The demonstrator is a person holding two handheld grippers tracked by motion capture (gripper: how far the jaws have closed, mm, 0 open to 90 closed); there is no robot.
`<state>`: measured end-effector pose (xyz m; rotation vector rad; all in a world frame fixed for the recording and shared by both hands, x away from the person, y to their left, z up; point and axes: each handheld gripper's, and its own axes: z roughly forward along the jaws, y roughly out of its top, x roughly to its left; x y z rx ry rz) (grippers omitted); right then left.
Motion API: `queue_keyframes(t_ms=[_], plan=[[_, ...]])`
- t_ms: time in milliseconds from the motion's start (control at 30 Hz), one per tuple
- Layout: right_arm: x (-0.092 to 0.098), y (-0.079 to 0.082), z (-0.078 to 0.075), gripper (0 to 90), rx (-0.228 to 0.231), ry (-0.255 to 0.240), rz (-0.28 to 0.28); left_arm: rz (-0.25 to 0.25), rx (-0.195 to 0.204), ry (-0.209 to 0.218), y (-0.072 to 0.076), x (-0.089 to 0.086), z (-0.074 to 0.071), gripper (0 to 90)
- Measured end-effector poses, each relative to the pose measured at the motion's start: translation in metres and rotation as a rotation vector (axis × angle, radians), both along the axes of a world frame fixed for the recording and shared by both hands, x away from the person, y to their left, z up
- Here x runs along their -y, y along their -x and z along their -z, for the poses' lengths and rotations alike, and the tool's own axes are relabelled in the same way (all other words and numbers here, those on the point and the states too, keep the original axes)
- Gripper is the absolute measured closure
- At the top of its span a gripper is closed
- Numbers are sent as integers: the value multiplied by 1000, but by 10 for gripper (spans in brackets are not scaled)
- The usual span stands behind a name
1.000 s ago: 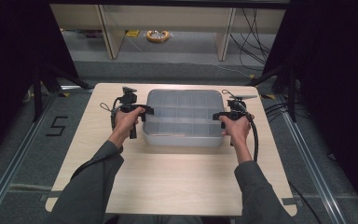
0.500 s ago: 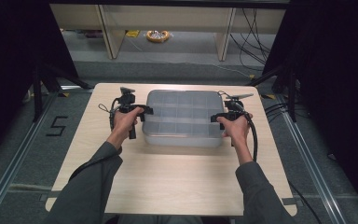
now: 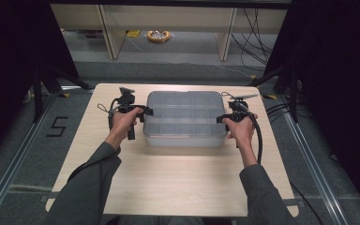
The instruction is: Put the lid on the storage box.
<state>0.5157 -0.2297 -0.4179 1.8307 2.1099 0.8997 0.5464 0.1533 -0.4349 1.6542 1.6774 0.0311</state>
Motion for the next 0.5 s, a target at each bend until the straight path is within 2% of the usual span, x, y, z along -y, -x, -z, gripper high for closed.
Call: queue_keyframes(t_ms=[33, 67, 100, 167, 200, 233, 267, 300, 333, 367, 400, 433, 467, 500], plan=[[-2, 0, -1, 511, -6, 27, 5, -11, 2, 7, 0, 1, 0, 469], [-2, -2, 0, 509, 19, 55, -20, -7, 2, 6, 0, 1, 0, 468], [-2, -3, 0, 503, 21, 70, -14, -9, 3, 3, 0, 1, 0, 470], [-6, -3, 0, 484, 9, 67, -12, -18, 6, 2, -1, 1, -1, 470], [-6, -3, -1, 481, 21, 86, -34, -25, 15, 3, -1, 1, -1, 471], [-7, -3, -1, 477, 27, 88, -17, -40, 35, -5, -1, 2, -2, 473], [-8, -4, -2, 476, 49, 86, -27, -32, 47, -20, 0, 1, -2, 492], [-9, -3, -3, 476, 39, 76, -22, -27, 44, -23, 0, 1, -2, 493], [-13, -2, -4, 473, -3, 42, 10, -37, 50, -14, 0, 0, -3, 493], [-7, -5, -2, 476, 45, 68, -22, -50, 71, -9, 0, 0, -5, 498], [-6, -6, -2, 499, 61, 44, -23, -48, 86, -13, 1, 0, -6, 503], [-9, -5, -4, 498, 28, -3, 26, -40, 81, 0, 2, 1, -7, 509], [-3, -8, -2, 507, 67, 28, -13, -25, 66, 5, 2, 2, -7, 517], [-3, -8, -1, 515, 62, 18, -7, -19, 63, -14, 2, 3, -7, 498]])
